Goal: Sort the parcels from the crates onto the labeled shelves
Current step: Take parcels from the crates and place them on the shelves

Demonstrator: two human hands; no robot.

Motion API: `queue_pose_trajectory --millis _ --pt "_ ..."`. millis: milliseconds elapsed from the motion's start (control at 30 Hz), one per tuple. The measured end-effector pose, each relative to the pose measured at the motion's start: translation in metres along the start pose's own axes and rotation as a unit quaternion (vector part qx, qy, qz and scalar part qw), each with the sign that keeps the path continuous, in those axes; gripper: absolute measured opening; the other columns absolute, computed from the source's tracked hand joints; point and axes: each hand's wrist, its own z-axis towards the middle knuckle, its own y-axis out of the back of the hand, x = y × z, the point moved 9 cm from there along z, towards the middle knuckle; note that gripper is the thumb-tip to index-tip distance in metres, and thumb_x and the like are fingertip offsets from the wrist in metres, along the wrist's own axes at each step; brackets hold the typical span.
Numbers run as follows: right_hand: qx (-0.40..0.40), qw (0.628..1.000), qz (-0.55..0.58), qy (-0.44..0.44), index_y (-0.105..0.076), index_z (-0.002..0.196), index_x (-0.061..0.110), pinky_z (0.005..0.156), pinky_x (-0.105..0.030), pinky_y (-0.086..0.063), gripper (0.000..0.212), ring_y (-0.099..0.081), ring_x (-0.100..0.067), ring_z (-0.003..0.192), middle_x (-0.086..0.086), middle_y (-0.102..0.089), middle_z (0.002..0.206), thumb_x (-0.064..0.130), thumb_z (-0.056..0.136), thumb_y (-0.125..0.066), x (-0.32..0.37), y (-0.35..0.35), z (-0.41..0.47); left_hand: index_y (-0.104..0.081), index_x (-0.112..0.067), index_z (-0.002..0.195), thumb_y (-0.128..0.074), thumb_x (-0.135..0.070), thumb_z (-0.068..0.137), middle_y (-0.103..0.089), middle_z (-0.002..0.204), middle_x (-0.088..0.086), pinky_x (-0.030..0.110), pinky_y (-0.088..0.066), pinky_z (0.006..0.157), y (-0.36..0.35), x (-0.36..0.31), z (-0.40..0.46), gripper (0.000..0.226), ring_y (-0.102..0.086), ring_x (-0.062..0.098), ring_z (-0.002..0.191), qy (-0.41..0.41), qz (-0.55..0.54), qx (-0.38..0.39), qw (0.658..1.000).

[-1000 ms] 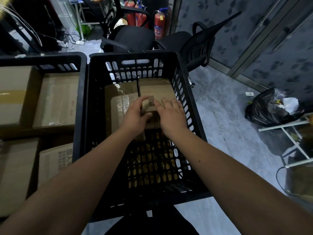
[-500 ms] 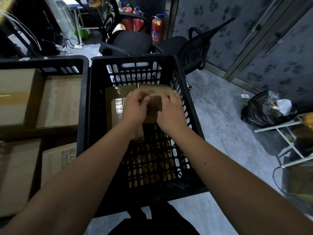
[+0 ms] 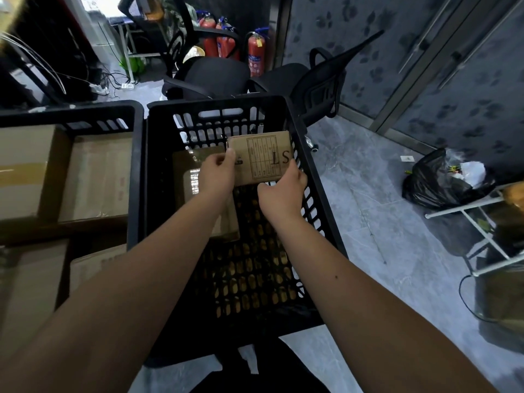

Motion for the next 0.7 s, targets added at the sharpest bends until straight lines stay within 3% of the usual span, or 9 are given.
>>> queue_pose_trajectory --millis 100,233,333,433,533,600,700 --pt "0.013 1.000 -0.001 0.002 -0.020 0.163 0.024 0.096 -0.032 -0.058 0.094 -0.050 -0.024 0.132 0.000 -0.021 0.157 0.007 0.086 -0.070 0.011 0.004 -0.002 -0.065 -0.025 0.133 -0.049 -0.052 0.104 -0.070 0.119 -0.011 0.043 -0.056 0.100 0.006 -0.002 -0.013 0.043 -0.065 0.013 0.112 -0.017 -0.042 0.001 0.999" --pt "0.036 0.999 -0.027 0.020 -0.022 0.163 0.018 0.076 -0.012 -0.044 0.088 -0.049 -0.018 0.127 -0.003 -0.024 0.157 0.014 0.089 -0.069 0.031 0.018 -0.005 -0.068 -0.033 0.111 -0.044 -0.035 0.111 -0.071 0.109 -0.013 0.028 -0.056 0.088 0.009 -0.020 -0.022 0.024 -0.066 0.004 0.104 -0.040 -0.095 0.027 0.994" --pt "0.017 0.998 -0.029 0.047 -0.039 0.153 0.017 0.082 -0.020 -0.050 0.076 -0.052 -0.018 0.123 -0.003 -0.037 0.148 0.015 0.083 -0.067 0.050 0.035 -0.005 -0.070 -0.028 0.117 -0.047 -0.035 0.110 -0.073 0.112 -0.008 0.023 -0.053 0.077 0.016 -0.040 -0.030 0.025 -0.068 0.007 0.103 -0.072 -0.104 0.041 0.991" --pt "0.001 0.997 -0.010 0.074 -0.050 0.142 0.018 0.078 -0.016 -0.049 0.065 -0.054 -0.016 0.119 -0.002 -0.048 0.136 0.014 0.079 -0.064 0.068 0.051 -0.009 -0.071 -0.024 0.125 -0.049 -0.038 0.109 -0.076 0.112 -0.005 0.026 -0.053 0.076 0.021 -0.054 -0.034 0.030 -0.071 0.012 0.102 -0.091 -0.120 0.050 0.987" --pt "-0.019 0.991 -0.033 0.127 -0.047 0.147 0.022 0.094 -0.022 -0.046 0.068 -0.044 -0.008 0.122 0.006 -0.042 0.135 0.012 0.082 -0.063 0.092 0.071 -0.020 -0.073 -0.025 0.121 -0.050 -0.035 0.109 -0.078 0.109 -0.002 0.039 -0.061 0.085 0.027 -0.069 -0.042 0.028 -0.074 0.021 0.103 -0.105 -0.158 0.059 0.980" --pt "-0.030 0.984 -0.051 0.167 -0.041 0.155 0.027 0.102 -0.022 -0.040 0.076 -0.038 -0.007 0.122 0.007 -0.034 0.134 0.012 0.084 -0.066 0.106 0.080 -0.029 -0.073 -0.026 0.120 -0.049 -0.034 0.110 -0.079 0.107 -0.001 0.043 -0.063 0.084 0.033 -0.080 -0.047 0.027 -0.075 0.025 0.103 -0.116 -0.179 0.055 0.975" --pt "-0.019 0.980 -0.013 0.198 -0.032 0.162 0.027 0.090 -0.005 -0.035 0.083 -0.040 -0.007 0.127 0.008 -0.030 0.137 0.010 0.088 -0.067 0.114 0.081 -0.036 -0.067 -0.027 0.133 -0.049 -0.033 0.110 -0.076 0.118 0.001 0.040 -0.063 0.083 0.047 -0.093 -0.051 0.030 -0.074 0.018 0.104 -0.123 -0.217 0.048 0.967"
